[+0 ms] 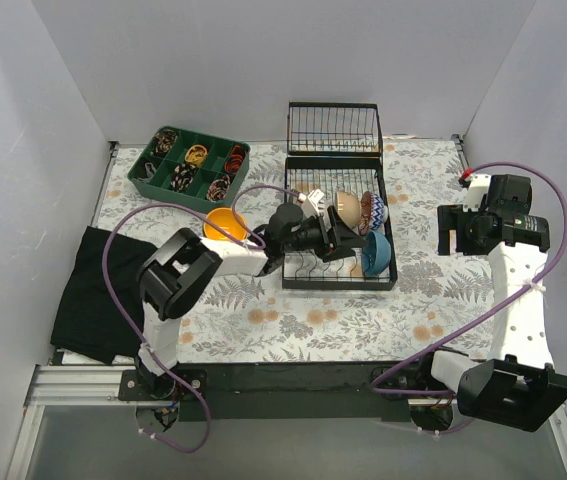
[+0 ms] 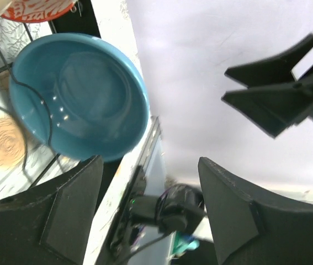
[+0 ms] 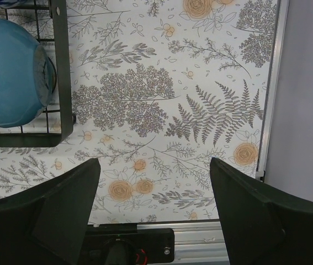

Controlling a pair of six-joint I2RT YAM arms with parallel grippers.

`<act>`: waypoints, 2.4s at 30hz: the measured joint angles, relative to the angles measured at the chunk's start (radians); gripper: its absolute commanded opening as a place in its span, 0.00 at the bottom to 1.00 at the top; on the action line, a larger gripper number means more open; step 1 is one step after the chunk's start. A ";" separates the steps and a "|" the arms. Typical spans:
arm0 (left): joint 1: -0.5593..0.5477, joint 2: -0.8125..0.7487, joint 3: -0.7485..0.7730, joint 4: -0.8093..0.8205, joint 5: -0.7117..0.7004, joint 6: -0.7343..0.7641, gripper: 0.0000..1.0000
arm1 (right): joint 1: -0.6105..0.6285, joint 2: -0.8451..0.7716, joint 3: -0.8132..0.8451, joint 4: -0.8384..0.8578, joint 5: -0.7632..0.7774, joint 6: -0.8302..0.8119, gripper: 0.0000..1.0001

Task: Load the bowls into the dish rack

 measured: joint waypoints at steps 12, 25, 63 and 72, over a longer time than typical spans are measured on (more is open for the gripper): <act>0.028 -0.386 0.201 -0.954 0.165 0.970 0.70 | 0.000 -0.031 -0.019 -0.007 -0.049 0.010 0.89; 0.306 -0.456 0.274 -1.711 -0.214 2.063 0.64 | 0.000 -0.087 -0.024 0.011 -0.116 0.024 0.89; 0.377 -0.219 0.351 -1.735 -0.375 2.238 0.03 | 0.000 -0.166 -0.109 0.034 -0.167 0.066 0.89; 0.377 -0.219 0.419 -1.757 -0.361 2.217 0.00 | 0.000 -0.167 -0.122 0.043 -0.167 0.071 0.89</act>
